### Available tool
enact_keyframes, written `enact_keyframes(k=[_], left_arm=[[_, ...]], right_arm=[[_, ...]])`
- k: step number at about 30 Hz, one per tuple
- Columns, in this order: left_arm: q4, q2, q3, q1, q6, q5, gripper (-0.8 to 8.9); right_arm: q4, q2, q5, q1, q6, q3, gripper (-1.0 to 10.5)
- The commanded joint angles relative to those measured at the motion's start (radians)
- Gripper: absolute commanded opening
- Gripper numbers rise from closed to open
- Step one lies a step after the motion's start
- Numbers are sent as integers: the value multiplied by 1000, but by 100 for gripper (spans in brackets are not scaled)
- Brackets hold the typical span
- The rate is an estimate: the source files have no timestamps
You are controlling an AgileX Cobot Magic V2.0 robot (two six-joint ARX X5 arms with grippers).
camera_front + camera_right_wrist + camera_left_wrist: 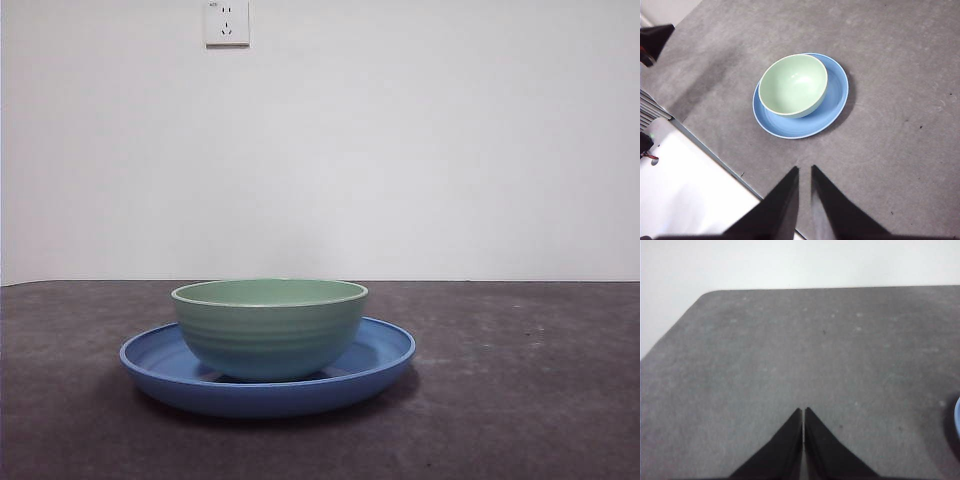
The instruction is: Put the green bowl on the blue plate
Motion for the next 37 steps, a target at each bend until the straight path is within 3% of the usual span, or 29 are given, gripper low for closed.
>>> enact_keyframes(k=[1, 10, 37], left_arm=[[14, -37, -32, 3, -4, -7, 6], [16, -140, -117, 3, -3, -84, 6], [66, -140, -171, 4, 21, -84, 6]], right_arm=[[8, 4, -1, 7, -5, 8, 37], [8, 4, -1, 7, -5, 8, 37], [8, 5, -1, 7, -5, 9, 37]])
